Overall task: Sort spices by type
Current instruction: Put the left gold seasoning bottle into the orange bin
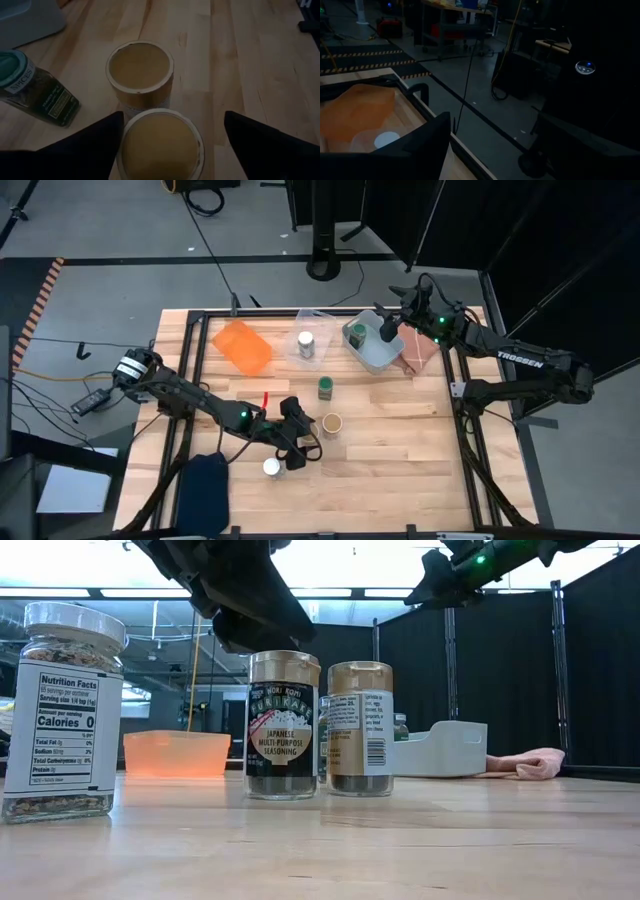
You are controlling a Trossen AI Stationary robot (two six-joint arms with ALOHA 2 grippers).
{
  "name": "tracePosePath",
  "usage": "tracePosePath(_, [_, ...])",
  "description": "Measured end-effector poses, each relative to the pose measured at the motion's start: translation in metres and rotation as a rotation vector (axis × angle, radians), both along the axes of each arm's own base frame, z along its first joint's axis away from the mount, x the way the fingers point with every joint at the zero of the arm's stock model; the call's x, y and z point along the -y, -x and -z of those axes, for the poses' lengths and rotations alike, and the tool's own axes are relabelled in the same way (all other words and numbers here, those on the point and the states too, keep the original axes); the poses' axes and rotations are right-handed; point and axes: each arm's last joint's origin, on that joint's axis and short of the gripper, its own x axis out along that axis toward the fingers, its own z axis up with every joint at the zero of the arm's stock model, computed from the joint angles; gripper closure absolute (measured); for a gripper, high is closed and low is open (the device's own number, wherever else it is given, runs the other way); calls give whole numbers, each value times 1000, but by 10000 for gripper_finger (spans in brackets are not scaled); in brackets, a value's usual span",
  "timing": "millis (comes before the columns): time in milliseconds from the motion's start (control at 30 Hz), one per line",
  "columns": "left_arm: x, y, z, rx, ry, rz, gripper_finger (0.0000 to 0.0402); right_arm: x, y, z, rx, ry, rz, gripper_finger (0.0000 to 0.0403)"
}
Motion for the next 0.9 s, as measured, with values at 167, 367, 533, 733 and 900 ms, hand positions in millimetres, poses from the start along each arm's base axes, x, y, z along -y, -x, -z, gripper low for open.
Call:
tracePosePath(167, [-1, 2, 3, -35, -14, -2, 38, 0, 0, 1, -5, -3, 0, 97])
tracePosePath(367, [-1, 3, 3, -43, -21, -1, 30, 0, 0, 2, -19, -10, 0, 100])
tracePosePath(533, [-1, 2, 6, -54, -27, 1, 29, 0, 0, 2, -20, -10, 0, 98])
tracePosePath(733, [0, 0, 14, -75, -36, -1, 29, 0, 0, 3, -23, -13, 0, 101])
tracePosePath(900, [0, -2, 14, -65, -31, -4, 30, 0, 0, 3, -27, -15, 0, 99])
